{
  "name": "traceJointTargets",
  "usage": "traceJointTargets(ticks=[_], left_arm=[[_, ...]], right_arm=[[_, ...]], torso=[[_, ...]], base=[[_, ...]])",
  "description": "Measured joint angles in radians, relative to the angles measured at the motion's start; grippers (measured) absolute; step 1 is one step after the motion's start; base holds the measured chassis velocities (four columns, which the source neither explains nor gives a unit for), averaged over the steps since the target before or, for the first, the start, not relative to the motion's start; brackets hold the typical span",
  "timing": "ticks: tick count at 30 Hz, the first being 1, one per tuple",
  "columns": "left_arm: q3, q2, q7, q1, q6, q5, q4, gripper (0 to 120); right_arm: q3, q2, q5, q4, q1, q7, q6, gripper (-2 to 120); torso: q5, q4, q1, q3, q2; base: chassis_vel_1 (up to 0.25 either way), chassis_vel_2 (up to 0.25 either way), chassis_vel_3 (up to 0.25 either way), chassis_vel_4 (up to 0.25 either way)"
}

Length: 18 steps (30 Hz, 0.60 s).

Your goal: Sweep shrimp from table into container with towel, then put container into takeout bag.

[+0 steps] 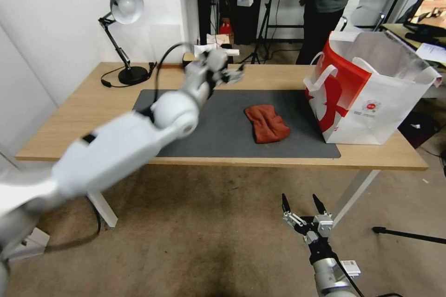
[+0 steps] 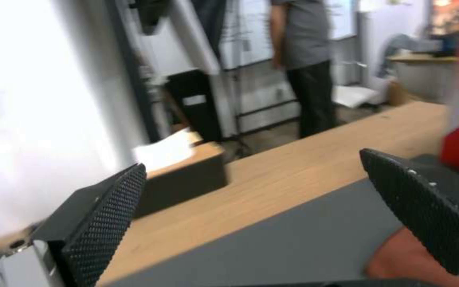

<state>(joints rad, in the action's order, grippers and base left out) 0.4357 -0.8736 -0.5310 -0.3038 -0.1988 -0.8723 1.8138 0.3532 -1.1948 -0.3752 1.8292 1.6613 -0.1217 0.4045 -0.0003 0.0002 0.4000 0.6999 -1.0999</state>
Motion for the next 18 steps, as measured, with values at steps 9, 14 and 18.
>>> traceJointTargets(ticks=[9,14,18], left_arm=[[-0.269,0.074,0.004,-0.409,0.106,0.174,0.086,100],[-0.521,0.018,0.062,-0.772,0.203,0.359,0.124,100],[-0.602,-0.036,0.084,-0.922,0.282,0.474,0.117,100]], right_arm=[[-0.011,0.009,-0.003,0.007,-0.012,-0.005,-0.008,100],[-0.014,0.01,-0.004,0.002,-0.015,0.0,-0.002,100],[-0.015,0.012,-0.004,0.002,-0.02,0.004,0.002,100]], torso=[[-0.0001,0.0001,0.0,0.0,0.0],[-0.0002,0.0,0.0,0.0,0.0],[0.0008,-0.0002,0.0,0.0,0.0]], base=[[0.0,0.0,0.0,0.0],[0.0,0.0,0.0,0.0],[0.0,0.0,0.0,0.0]])
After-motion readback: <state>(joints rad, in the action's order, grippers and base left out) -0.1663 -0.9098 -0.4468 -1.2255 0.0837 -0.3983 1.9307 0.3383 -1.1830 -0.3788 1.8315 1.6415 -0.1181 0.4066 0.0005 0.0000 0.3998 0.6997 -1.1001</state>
